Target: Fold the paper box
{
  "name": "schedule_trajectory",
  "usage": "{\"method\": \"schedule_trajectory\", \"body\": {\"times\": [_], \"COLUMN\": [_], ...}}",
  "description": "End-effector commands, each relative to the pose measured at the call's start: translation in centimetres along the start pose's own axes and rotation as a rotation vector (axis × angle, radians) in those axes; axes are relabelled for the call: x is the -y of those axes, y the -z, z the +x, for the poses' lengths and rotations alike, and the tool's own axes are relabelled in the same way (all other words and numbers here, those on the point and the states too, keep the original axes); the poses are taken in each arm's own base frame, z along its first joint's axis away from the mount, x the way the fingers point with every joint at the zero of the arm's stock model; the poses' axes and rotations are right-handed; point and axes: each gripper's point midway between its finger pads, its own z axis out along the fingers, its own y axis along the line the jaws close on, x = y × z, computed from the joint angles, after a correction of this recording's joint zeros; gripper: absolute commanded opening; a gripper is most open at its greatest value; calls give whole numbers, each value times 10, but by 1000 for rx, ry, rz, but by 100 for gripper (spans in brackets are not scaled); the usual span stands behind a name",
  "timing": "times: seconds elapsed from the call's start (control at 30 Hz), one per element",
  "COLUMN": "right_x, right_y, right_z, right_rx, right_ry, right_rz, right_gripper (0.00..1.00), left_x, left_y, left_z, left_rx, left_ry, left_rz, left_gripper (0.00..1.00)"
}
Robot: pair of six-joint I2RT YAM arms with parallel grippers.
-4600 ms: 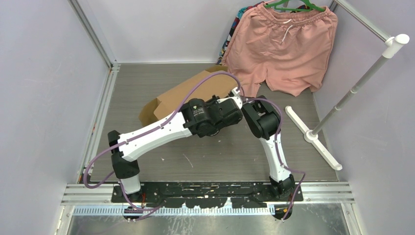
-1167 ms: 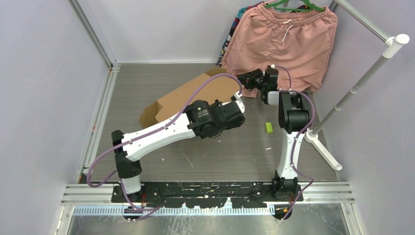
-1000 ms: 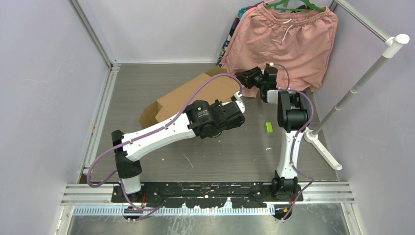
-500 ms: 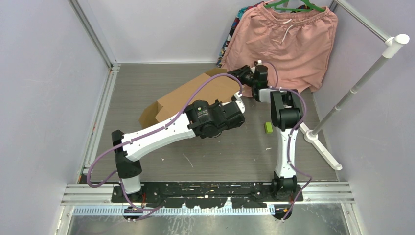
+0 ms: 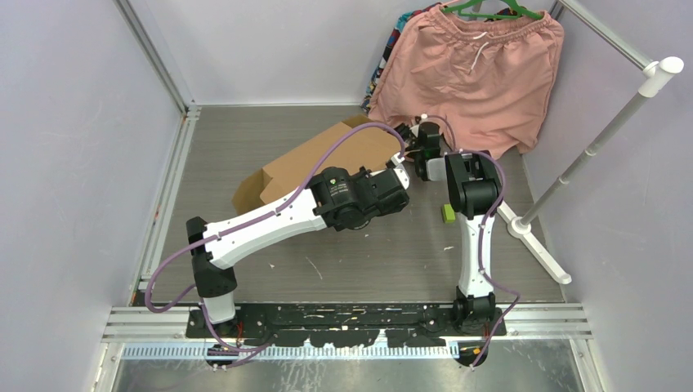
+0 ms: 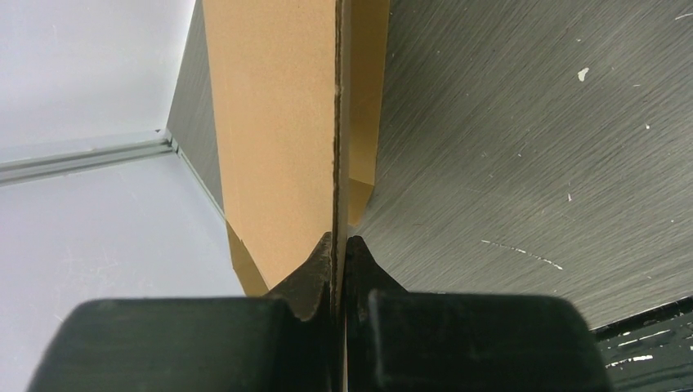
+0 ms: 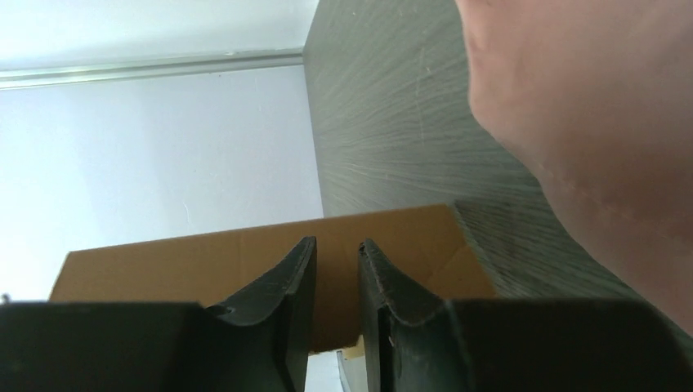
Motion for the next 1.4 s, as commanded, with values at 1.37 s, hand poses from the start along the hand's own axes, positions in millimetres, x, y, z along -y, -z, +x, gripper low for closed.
{"method": "schedule_trajectory", "body": {"times": [1.37], "right_x": [-54], "right_y": [10], "right_z": [33], "right_rx": [-103], "right_ry": [107], "right_rz": [-223], "right_gripper": [32], "left_x": [13], "left_y": [2], "left_z": [-17], "left_rx": [51], "left_ry": [49], "left_rz": [62], "left_gripper": [2]}}
